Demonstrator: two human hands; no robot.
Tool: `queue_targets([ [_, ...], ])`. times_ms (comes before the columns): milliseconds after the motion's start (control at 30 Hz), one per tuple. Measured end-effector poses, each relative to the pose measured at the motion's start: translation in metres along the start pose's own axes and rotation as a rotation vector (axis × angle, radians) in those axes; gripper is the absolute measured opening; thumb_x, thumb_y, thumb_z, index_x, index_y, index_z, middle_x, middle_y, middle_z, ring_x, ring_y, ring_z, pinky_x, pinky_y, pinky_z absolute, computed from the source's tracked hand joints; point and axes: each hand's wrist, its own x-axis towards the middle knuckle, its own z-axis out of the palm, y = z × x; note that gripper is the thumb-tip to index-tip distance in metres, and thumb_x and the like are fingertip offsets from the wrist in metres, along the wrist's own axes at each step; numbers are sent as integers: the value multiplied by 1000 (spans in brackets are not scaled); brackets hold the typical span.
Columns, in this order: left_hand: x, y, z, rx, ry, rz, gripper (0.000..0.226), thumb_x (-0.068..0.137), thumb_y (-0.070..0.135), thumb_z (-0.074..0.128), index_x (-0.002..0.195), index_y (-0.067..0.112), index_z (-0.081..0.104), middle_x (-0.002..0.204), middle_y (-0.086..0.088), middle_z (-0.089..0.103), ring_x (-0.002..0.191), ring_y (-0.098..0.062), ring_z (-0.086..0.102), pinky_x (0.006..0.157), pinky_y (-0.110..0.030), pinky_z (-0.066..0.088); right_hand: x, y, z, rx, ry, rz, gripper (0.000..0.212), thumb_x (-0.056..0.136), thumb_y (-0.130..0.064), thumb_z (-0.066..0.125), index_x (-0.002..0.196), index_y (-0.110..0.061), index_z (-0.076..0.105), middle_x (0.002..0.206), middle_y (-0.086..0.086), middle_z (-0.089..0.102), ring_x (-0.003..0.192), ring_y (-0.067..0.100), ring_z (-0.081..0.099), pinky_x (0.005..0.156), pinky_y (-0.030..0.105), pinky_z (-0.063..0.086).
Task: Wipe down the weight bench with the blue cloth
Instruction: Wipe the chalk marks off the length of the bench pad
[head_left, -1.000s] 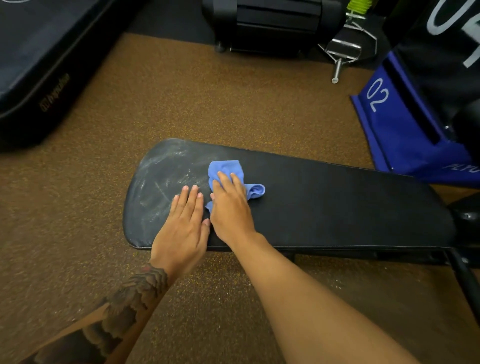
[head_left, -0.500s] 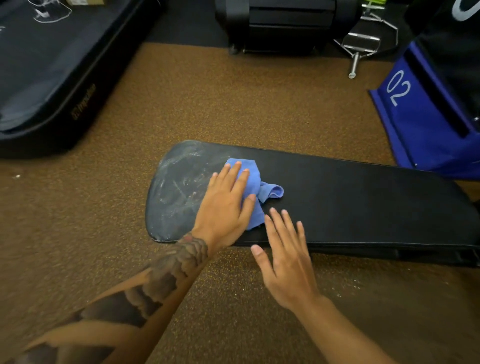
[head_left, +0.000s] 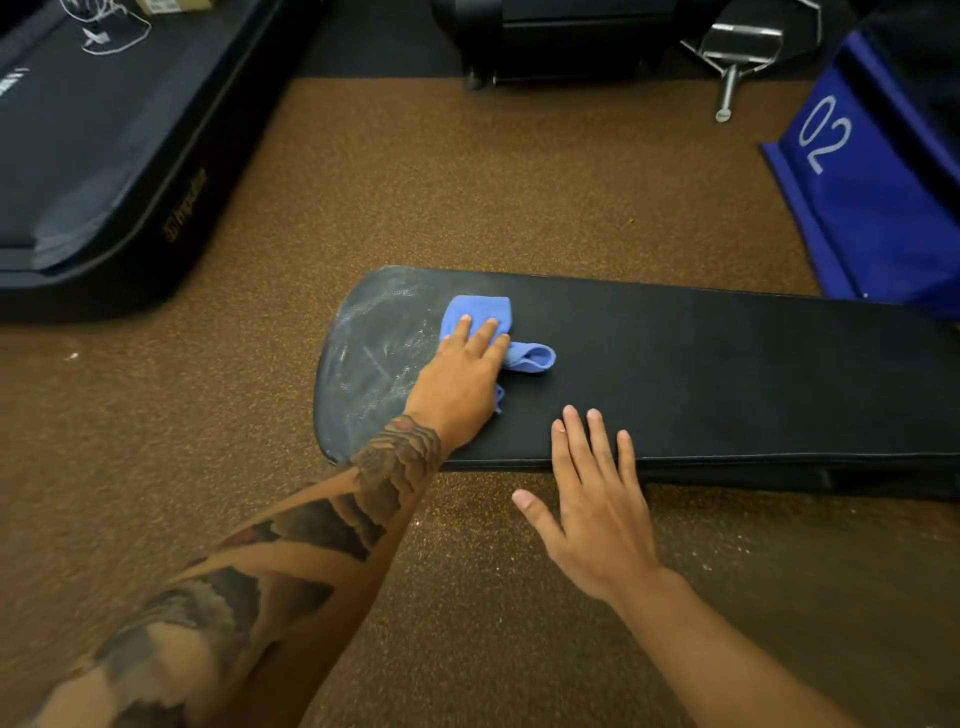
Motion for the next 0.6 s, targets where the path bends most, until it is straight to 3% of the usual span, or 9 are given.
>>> queue_targets([
  [133,-36,-35,0,-123,45,-107,65,86,6,58,145,4,31,155,-14,26,143,-39,15,114,-48,24,0,1,-3,-2,-25,-7,80,95,-68,13,151,-11,10,160,7,4,148,25,-5,116,48,-1],
  [267,-83,-21,14,-176,131,-81,63,82,-2,60,141,0,38,150,-17,34,141,-41,21,110,-56,29,-1,2,-5,0,-30,-15,83,94,-69,13,151,-10,8,160,7,1,147,25,-7,116,47,-3],
  [400,-90,29,27,-187,125,25,75,77,5,70,143,2,34,151,-16,31,143,-38,17,114,-55,20,-2,2,-3,9,-31,-22,87,92,-73,15,152,-11,8,160,7,-1,147,24,-10,117,48,-2],
  [533,-63,46,24,-170,128,76,69,85,2,56,147,3,26,156,-14,22,146,-33,7,116,-42,1,-2,2,-2,16,-24,-31,88,91,-74,15,152,-11,9,161,8,0,147,24,-10,118,50,2],
  [600,-51,38,21,-128,95,109,68,87,3,54,148,3,23,157,-14,20,146,-33,6,116,-41,2,-2,1,-3,13,-28,-25,92,89,-77,16,152,-10,13,160,9,3,147,25,-8,118,52,6],
])
